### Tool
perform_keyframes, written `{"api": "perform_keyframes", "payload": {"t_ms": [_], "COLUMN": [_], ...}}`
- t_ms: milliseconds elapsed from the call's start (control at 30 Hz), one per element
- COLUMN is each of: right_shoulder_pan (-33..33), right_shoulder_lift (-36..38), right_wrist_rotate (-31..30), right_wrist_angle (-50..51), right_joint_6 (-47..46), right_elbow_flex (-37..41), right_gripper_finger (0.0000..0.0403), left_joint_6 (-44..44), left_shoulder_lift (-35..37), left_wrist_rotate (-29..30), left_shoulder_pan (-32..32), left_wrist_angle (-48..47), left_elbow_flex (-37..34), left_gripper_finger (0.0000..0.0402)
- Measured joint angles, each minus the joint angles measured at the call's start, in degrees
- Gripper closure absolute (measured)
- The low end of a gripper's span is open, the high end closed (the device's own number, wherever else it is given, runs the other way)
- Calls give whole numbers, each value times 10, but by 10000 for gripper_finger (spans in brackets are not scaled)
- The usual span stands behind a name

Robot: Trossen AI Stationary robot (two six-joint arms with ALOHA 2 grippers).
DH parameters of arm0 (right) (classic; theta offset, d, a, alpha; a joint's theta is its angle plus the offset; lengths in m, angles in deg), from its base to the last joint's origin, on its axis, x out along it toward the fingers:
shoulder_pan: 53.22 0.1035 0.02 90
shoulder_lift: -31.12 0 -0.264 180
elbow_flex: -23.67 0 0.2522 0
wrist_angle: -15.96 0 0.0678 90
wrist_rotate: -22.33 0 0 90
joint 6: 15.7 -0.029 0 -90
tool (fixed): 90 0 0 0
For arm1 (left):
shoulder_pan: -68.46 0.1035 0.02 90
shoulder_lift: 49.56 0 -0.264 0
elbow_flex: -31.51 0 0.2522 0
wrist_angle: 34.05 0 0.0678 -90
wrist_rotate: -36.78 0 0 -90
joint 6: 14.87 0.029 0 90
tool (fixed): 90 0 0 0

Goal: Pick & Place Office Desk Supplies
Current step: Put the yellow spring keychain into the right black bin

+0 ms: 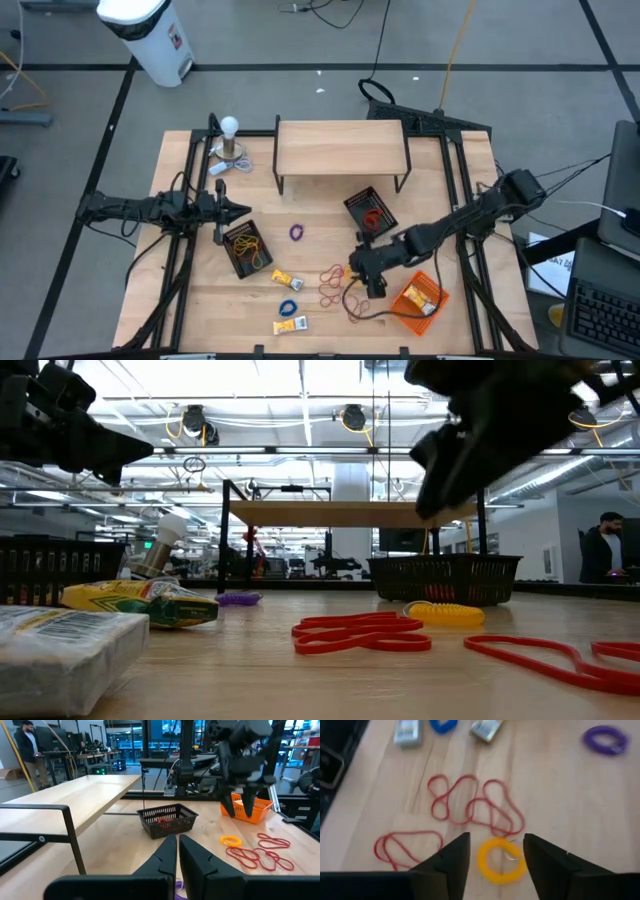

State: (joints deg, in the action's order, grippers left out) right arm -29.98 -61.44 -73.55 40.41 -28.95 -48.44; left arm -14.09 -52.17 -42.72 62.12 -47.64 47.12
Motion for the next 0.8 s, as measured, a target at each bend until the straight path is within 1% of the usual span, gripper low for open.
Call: {"api": "perform_keyframes", "payload": {"t_ms": [100,167,233,333,500,567,633,800], "right_shoulder_pan": [8,7,1,-4,-9,-9,-10,-9], "right_shoulder_lift": [-35,-54,-65,-79,-86,-86,-86,-86], "right_wrist_rotate": [-3,0,-4,-33,-44,-43,-29,-29], "right_wrist_angle": [-6,-16,-22,-22,-17,-10,-7,17], "right_joint_6": [28,29,30,31,23,16,10,4], "right_elbow_flex": [0,0,0,0,0,0,0,0], "right_gripper_finger": [217,219,224,230,230,230,231,239], "left_joint_6": [-5,-5,-6,-10,-14,-14,-14,-13], "left_shoulder_lift": [0,0,0,0,0,0,0,0], "left_wrist_rotate": [0,0,0,1,1,0,0,0], "left_shoulder_pan": [0,0,0,0,0,0,0,0], "left_wrist_angle": [0,0,0,0,0,0,0,0], "left_elbow_flex": [0,0,0,0,0,0,0,0], "left_gripper_finger": [395,399,397,386,379,383,388,399]}}
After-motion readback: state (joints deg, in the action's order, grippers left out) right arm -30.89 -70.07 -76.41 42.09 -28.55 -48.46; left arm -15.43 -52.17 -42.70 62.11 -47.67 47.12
